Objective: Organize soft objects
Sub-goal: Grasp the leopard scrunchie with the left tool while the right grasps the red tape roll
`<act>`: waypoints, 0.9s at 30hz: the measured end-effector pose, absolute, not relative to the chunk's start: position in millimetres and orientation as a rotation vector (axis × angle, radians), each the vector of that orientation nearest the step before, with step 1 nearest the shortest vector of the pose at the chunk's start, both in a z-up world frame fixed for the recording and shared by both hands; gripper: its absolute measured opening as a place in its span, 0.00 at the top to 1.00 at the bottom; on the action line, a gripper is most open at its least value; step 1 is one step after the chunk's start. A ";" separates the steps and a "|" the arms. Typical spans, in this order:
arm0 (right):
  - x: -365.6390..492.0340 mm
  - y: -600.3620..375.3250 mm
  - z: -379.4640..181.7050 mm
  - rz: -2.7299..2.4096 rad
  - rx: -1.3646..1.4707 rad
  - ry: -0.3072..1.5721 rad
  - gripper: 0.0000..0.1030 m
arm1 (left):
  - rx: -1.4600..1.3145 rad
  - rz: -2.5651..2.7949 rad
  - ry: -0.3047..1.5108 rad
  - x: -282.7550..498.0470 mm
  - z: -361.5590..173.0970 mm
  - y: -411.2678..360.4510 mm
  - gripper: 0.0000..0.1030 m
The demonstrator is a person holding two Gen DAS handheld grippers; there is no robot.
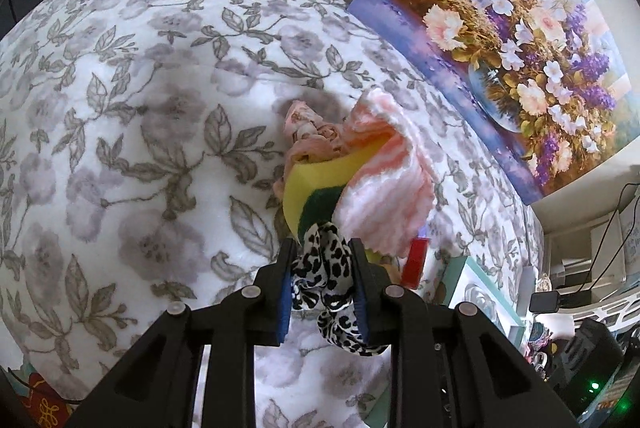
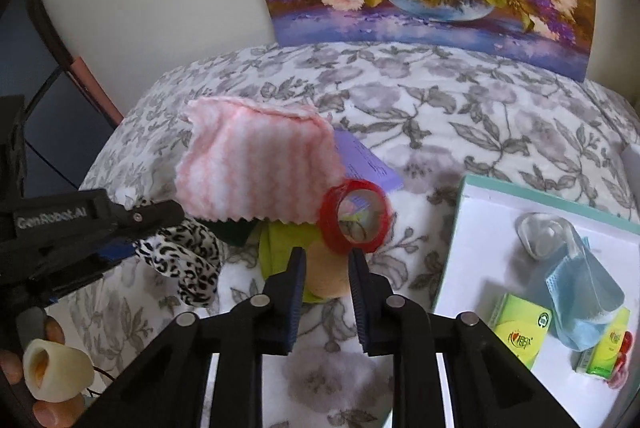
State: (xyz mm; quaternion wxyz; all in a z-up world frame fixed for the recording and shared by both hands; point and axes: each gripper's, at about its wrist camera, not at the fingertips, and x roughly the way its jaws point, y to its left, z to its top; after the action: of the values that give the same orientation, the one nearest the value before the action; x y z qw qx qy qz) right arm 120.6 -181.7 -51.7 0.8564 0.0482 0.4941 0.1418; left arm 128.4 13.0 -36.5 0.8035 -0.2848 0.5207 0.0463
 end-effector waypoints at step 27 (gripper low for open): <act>164.8 -182.2 -82.1 0.299 0.192 1.036 0.67 | -0.586 0.139 1.171 144.3 -60.6 11.8 0.74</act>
State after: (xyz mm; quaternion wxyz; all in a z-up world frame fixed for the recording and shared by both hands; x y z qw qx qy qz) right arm 164.8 -182.2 -82.1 0.8538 0.0911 0.4924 0.1422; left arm 144.3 11.8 -60.6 0.7909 -0.2725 0.5441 0.0647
